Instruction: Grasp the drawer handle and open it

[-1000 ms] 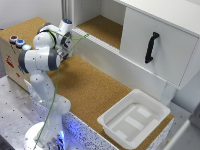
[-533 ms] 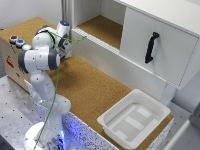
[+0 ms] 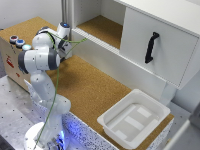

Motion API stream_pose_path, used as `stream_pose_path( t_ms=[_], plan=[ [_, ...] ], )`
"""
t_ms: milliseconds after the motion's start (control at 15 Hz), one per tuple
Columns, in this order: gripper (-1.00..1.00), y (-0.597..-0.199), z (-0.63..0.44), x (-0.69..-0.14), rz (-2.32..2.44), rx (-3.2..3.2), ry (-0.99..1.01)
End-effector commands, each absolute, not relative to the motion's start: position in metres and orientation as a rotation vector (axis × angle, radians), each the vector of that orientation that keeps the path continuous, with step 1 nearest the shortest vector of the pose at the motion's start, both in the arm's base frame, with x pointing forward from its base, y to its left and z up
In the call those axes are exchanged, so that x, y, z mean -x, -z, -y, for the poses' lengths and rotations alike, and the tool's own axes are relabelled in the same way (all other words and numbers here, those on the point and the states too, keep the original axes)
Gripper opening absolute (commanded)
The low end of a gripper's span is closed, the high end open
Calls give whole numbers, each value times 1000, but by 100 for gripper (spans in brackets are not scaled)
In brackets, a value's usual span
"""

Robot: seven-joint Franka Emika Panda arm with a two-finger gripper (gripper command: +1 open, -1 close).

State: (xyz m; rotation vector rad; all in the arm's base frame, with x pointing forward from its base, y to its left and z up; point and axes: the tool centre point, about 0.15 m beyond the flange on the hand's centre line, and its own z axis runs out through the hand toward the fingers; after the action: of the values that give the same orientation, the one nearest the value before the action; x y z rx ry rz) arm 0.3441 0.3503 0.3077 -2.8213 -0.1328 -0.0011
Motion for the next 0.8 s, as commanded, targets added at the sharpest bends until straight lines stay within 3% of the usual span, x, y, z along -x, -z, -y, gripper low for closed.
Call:
stream_pose_path(
  t_ms=[0, 733],
  plan=[
    [-100, -280, -341, -338, 120, 2721, 73],
    [-100, -260, -339, -345, 144, 2663, 24]
  ],
)
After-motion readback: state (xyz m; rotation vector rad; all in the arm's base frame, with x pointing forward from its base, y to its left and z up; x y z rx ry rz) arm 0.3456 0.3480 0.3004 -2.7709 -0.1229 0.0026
